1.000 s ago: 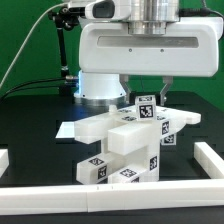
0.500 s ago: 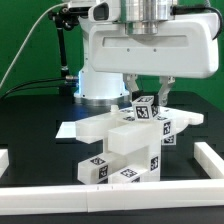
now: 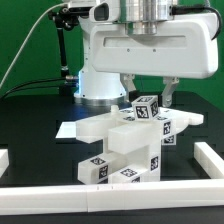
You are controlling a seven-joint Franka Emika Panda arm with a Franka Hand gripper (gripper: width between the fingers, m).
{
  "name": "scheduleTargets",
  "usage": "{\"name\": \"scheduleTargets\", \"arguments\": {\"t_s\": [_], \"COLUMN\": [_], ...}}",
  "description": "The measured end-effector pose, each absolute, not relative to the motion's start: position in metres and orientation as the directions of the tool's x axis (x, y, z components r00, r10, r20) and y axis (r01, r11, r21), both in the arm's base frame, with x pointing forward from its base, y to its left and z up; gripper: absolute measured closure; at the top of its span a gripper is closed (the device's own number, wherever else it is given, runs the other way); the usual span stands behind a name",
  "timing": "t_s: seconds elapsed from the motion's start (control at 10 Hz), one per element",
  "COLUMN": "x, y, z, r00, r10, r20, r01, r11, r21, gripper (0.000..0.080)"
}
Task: Assemble chair
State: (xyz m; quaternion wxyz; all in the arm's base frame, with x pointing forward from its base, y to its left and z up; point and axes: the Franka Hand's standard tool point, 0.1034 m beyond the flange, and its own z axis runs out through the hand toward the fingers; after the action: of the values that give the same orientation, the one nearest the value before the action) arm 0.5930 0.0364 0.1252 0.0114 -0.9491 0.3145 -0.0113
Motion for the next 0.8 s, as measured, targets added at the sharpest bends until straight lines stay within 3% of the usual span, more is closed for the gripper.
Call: {"name": "scheduleTargets", "arguments": {"t_s": [0.3, 0.7, 0.8], "x": [0.5895, 0.5887, 0.5894], "y": [0.0304, 0.0256, 0.0274], "z": [0.1251, 0.1261, 0.1271], "r00": [0.972, 0.999, 0.983], "r10": [-0.233, 0.010, 0.183], "r20": [0.025, 0.030, 0.032], "r01": [-0.232, 0.010, 0.183], "r11": [-0.972, -1.000, -0.983], "r21": [-0.027, -0.013, 0.006], "gripper": [0.0163, 0.0150, 0.0150]}}
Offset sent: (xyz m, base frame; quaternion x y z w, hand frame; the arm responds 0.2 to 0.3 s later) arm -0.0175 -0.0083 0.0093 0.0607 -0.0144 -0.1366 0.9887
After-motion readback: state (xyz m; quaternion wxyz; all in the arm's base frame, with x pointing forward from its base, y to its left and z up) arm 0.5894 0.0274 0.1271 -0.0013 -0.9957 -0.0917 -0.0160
